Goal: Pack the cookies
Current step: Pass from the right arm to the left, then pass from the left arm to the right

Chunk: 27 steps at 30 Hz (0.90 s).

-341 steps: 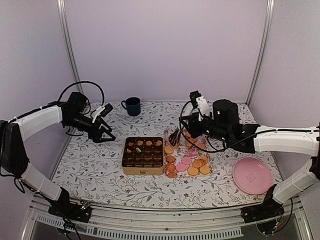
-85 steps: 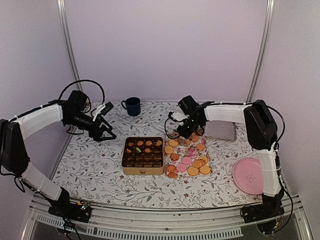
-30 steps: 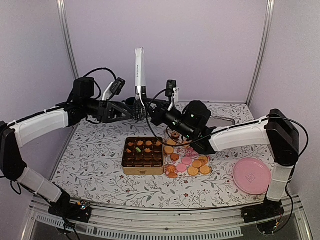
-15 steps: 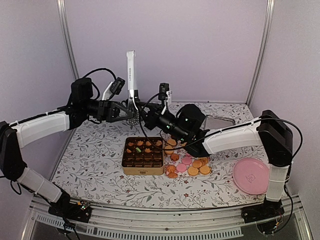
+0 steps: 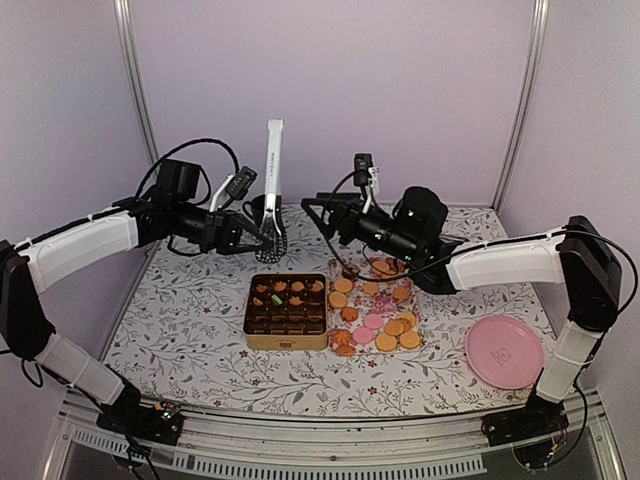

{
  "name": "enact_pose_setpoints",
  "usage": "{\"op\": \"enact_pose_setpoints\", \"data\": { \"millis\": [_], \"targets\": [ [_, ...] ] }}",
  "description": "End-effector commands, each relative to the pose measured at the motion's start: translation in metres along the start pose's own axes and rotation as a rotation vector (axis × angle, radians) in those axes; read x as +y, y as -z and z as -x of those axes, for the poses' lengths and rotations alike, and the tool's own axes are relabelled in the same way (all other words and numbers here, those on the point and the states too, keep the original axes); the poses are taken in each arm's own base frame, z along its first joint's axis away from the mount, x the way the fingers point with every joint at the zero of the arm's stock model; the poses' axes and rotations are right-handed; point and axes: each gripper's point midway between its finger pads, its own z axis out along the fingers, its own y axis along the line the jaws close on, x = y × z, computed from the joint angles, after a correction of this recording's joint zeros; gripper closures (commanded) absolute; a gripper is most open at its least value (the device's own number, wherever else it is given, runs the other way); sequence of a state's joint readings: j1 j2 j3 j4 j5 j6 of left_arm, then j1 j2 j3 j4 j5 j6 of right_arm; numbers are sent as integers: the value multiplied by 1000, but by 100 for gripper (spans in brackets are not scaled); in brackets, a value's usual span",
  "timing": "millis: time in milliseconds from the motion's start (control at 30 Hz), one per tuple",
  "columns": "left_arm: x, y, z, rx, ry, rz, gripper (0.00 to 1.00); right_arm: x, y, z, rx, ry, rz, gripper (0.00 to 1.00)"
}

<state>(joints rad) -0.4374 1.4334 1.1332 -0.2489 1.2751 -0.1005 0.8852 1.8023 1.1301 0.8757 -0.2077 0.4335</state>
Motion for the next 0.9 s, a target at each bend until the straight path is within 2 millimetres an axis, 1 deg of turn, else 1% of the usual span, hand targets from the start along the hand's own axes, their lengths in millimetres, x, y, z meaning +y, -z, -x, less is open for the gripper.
{"op": "enact_pose_setpoints", "data": {
  "millis": [0, 100, 167, 200, 267, 333, 400, 467, 600, 700, 733, 767, 867],
  "targets": [
    [-3, -7, -24, 84, -64, 1, 100, 27, 23, 15, 100, 96, 117, 33],
    [-8, -13, -30, 133, -126, -2, 100, 30, 27, 3, 207, 87, 150, 33],
    [-5, -20, -39, 196, -154, 31, 100, 37, 33, 0, 249, 85, 198, 33],
    [-3, -22, -43, 225, -168, 47, 100, 41, 37, -2, 266, 80, 225, 30],
    [2, -24, -53, 283, -193, 85, 100, 48, 44, -9, 314, 74, 267, 22],
    [4, -26, -61, 332, -235, 115, 100, 48, 47, -15, 362, 81, 270, 16],
    [6, -29, -69, 380, -273, 135, 100, 52, 51, -17, 389, 92, 290, 11],
    [6, -31, -77, 421, -300, 146, 100, 57, 56, -12, 391, 116, 311, 8],
    [7, -35, -91, 480, -329, 156, 100, 68, 66, 4, 382, 156, 361, 7],
    [9, -36, -100, 515, -342, 169, 100, 73, 71, 10, 408, 166, 388, 7],
    [10, -36, -101, 522, -346, 171, 100, 71, 73, 5, 436, 157, 385, 7],
    [10, -36, -102, 526, -350, 174, 100, 72, 70, 9, 444, 169, 388, 7],
    [12, -36, -103, 538, -361, 181, 100, 70, 70, -3, 534, 135, 398, 10]
  ]
}}
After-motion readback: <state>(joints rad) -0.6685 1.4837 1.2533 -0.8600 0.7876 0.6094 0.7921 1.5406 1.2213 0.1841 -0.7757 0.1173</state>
